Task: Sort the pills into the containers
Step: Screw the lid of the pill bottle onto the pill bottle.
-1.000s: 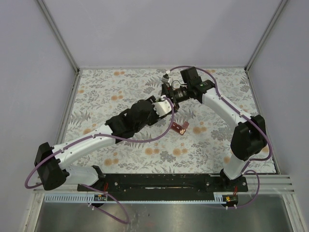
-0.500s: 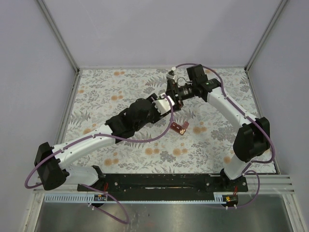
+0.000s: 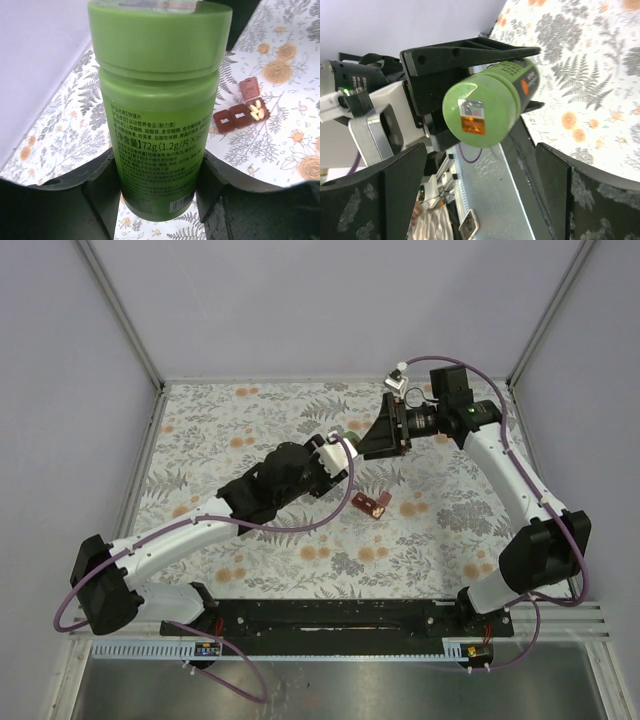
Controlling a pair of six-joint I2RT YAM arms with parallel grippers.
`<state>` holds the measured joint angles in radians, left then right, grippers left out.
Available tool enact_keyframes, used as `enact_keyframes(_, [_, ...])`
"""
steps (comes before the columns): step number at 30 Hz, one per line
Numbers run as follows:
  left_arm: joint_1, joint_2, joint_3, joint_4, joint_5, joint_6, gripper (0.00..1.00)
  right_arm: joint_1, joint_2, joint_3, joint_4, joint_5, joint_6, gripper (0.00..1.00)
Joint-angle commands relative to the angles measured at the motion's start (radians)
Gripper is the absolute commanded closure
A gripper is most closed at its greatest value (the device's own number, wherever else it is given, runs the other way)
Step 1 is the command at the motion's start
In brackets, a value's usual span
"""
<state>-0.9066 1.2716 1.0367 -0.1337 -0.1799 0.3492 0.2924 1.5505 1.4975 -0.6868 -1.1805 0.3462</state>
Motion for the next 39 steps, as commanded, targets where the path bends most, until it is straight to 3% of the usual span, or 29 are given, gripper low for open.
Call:
enact_keyframes(1, [0.035,-0.054,0.0,0.031,0.161,-0.05,1.0,-0.058,-0.072,0.041,-0.136,0.073,-0.169,0.01])
enact_keyframes(9, [0.1,-0.092,0.035,-0.085,0.583,-0.061,1.0,-0.064,-0.193,0.09,-0.279,0.145,-0.596,0.01])
enact_keyframes(13, [0.127,-0.08,0.083,-0.185,0.836,-0.038,1.0,-0.052,-0.26,0.104,-0.353,0.199,-0.904,0.01])
enact_keyframes(17, [0.147,-0.046,0.129,-0.251,0.973,-0.035,1.0,0.003,-0.28,0.135,-0.457,0.234,-1.099,0.01])
enact_keyframes(25, [0.176,0.014,0.194,-0.31,1.119,-0.052,1.0,0.198,-0.349,0.043,-0.356,0.393,-1.194,0.01])
enact_keyframes(39, [0.181,0.055,0.209,-0.351,1.185,-0.027,1.0,0.267,-0.296,0.098,-0.358,0.375,-1.198,0.06])
